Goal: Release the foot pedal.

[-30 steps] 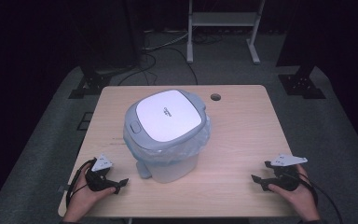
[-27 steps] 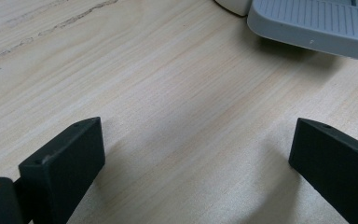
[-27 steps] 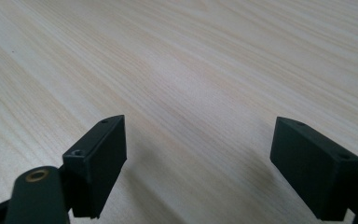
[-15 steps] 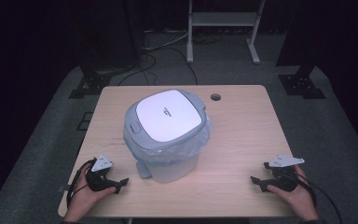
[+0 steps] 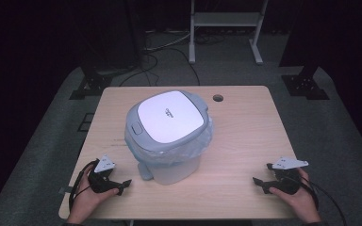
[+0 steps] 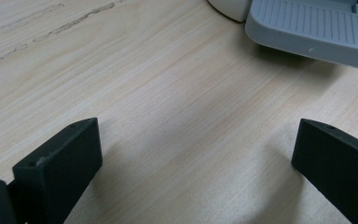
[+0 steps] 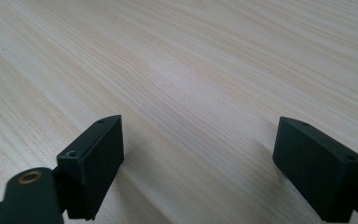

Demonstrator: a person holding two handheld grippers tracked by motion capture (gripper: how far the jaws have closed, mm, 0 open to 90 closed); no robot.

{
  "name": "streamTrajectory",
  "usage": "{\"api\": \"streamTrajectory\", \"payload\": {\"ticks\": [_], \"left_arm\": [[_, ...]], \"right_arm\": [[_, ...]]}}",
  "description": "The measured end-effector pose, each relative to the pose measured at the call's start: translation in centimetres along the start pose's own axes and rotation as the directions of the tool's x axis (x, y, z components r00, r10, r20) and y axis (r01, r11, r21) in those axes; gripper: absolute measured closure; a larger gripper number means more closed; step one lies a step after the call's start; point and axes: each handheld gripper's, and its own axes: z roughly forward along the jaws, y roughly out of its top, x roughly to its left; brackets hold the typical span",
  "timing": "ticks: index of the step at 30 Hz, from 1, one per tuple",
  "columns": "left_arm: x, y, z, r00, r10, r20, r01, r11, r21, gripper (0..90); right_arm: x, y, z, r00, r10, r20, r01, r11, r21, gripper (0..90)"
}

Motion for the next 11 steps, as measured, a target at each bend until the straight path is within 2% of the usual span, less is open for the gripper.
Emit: {"api": "streamTrajectory", "payload": {"ticks": [11], "left_arm": [[-0.01,0.05,0.05,1.0,0.0,0.002,0.0,1.0,0.0,0.4]], "right_arm": [[0.0,0.0,0.0,1.0,0.0,0.0,0.0,1.0,0.0,14.7]]}}
